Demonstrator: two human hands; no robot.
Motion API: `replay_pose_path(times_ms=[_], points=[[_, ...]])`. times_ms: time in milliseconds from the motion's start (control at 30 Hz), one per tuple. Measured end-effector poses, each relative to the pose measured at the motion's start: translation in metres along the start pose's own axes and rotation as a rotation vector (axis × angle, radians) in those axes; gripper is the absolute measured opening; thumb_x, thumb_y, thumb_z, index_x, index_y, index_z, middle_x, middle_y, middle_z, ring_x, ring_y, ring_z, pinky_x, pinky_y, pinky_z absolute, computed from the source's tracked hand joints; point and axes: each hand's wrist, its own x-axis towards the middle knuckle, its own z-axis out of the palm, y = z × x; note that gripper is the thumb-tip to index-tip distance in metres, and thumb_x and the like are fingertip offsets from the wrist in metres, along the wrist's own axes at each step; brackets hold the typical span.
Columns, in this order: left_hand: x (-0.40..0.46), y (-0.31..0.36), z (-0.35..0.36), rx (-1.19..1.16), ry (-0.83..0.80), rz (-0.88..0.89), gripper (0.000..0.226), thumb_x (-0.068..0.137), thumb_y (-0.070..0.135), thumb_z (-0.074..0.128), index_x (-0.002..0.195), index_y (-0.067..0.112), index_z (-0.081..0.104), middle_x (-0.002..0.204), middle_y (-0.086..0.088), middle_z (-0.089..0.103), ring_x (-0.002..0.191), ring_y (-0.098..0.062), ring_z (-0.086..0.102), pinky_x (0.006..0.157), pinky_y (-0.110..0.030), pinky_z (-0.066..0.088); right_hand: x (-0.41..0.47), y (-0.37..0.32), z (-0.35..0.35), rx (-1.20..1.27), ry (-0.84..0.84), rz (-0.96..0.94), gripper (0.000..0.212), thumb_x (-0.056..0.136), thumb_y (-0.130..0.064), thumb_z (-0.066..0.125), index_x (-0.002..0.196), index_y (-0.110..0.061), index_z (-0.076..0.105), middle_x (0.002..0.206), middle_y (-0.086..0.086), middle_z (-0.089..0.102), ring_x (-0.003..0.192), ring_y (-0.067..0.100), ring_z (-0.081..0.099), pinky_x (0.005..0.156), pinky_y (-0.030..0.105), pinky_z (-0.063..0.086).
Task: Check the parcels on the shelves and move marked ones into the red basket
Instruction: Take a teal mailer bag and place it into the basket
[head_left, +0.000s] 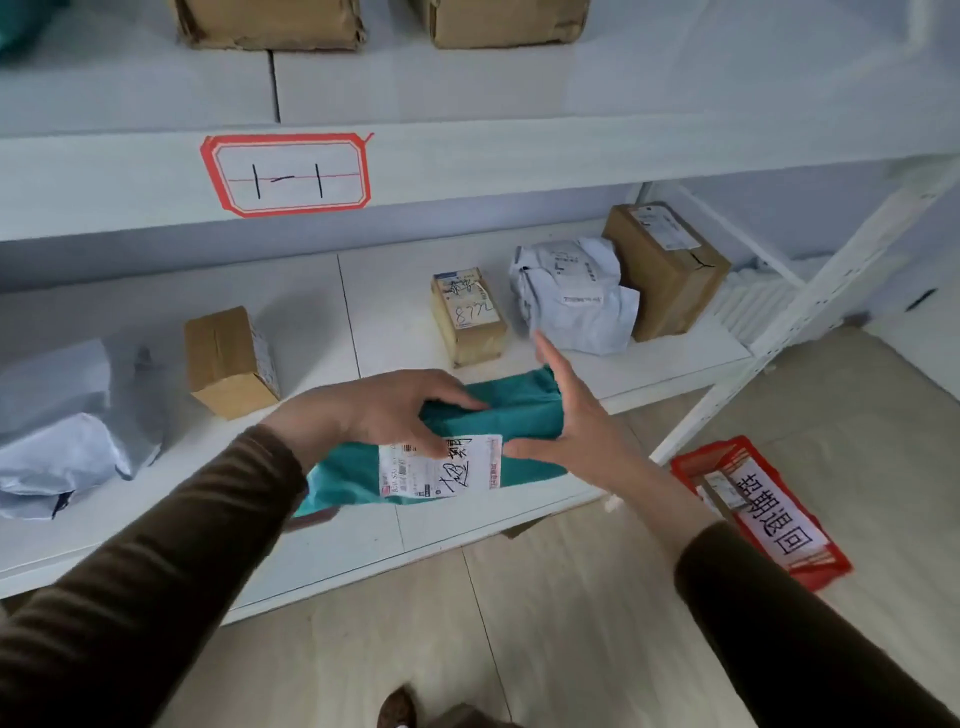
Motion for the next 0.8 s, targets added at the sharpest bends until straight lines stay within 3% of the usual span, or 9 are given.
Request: replay_pose_path(times_ms=[67,167,267,333,433,533,633,733,800], points=[[0.009,0.012,-0.002,0.067,-0.086,0.021,0.06,0.091,0.019,0.079,0.145,0.037,0.061,0.15,0.017,0.046,0.136,-0.008,0.045,0.11,-0.019,0.031,-0.009,0.009,-0.009,0.201,-0.137,0.109,0.119,0.076,-0.039,0.091,0.158,-0.059,0.006,0.163,-0.011,0.034,0.144,0.007,0.043,0.113,0.034,0.045],[0.026,0.018,0.002,0.21,-0.11,0.08,0.059,0.093,0.021,0.076,0.146,0.037,0.059,0.162,0.012,0.042,0.148,-0.011,0.036,0.112,-0.019,0.023,-0.027,0.026,-0.006,0.299,-0.11,0.209,0.098,0.08,-0.027,0.09,0.155,-0.05,0.031,0.141,-0.01,0.055,0.127,0.011,0.06,0.102,0.03,0.055],[0.048,0.015,0.011,0.376,0.284,0.242,0.059,0.093,0.026,0.077,0.148,0.033,0.057,0.165,-0.001,0.042,0.155,-0.022,0.033,0.126,-0.036,0.02,-0.047,0.042,0.004,0.392,0.13,0.347,0.065,0.088,-0.025,0.082,0.145,-0.033,0.051,0.129,-0.01,0.061,0.123,0.017,0.063,0.099,0.032,0.057],[0.06,0.012,0.027,0.236,0.607,0.323,0.059,0.093,0.021,0.077,0.149,0.026,0.058,0.165,-0.006,0.042,0.156,-0.028,0.032,0.128,-0.051,0.021,-0.064,0.054,0.008,0.618,0.281,0.446,0.051,0.091,-0.025,0.08,0.137,-0.028,0.059,0.129,-0.002,0.068,0.117,0.021,0.069,0.094,0.035,0.06],[0.07,0.026,0.067,-0.115,0.785,0.287,0.064,0.096,0.02,0.074,0.155,0.024,0.048,0.167,-0.002,0.038,0.156,-0.025,0.03,0.127,-0.043,0.025,-0.094,0.064,0.007,0.894,0.441,0.582,0.045,0.093,-0.027,0.077,0.135,-0.026,0.061,0.127,0.001,0.073,0.104,0.015,0.076,0.083,0.035,0.064],[0.083,0.056,0.111,-0.435,0.644,0.151,0.073,0.098,0.03,0.071,0.16,0.032,0.033,0.169,0.008,0.031,0.154,-0.015,0.03,0.125,-0.038,0.027,-0.124,0.074,0.001,0.996,0.495,0.626,0.038,0.096,-0.031,0.072,0.132,-0.029,0.061,0.116,-0.005,0.079,0.104,0.012,0.076,0.078,0.032,0.063],[0.099,0.092,0.148,-0.68,0.436,0.043,0.087,0.095,0.039,0.074,0.163,0.034,0.021,0.172,0.008,0.025,0.154,-0.018,0.031,0.122,-0.042,0.031,-0.151,0.086,-0.01,1.074,0.562,0.641,0.03,0.097,-0.033,0.069,0.127,-0.033,0.063,0.11,-0.009,0.081,0.106,0.013,0.075,0.076,0.031,0.063],[0.116,0.128,0.187,-0.845,0.236,-0.045,0.093,0.093,0.046,0.075,0.163,0.041,0.014,0.172,0.007,0.024,0.154,-0.022,0.032,0.121,-0.049,0.033,-0.177,0.105,-0.022,1.123,0.649,0.666,0.043,0.097,-0.034,0.071,0.139,-0.031,0.061,0.122,-0.004,0.077,0.115,0.019,0.073,0.079,0.035,0.064],[0.131,0.147,0.214,-0.89,0.146,-0.063,0.097,0.086,0.056,0.078,0.16,0.05,0.016,0.167,0.01,0.034,0.152,-0.022,0.038,0.121,-0.055,0.037,-0.195,0.121,-0.032,1.129,0.667,0.662,0.046,0.097,-0.034,0.07,0.142,-0.032,0.059,0.127,-0.004,0.076,0.117,0.019,0.072,0.082,0.036,0.063]])
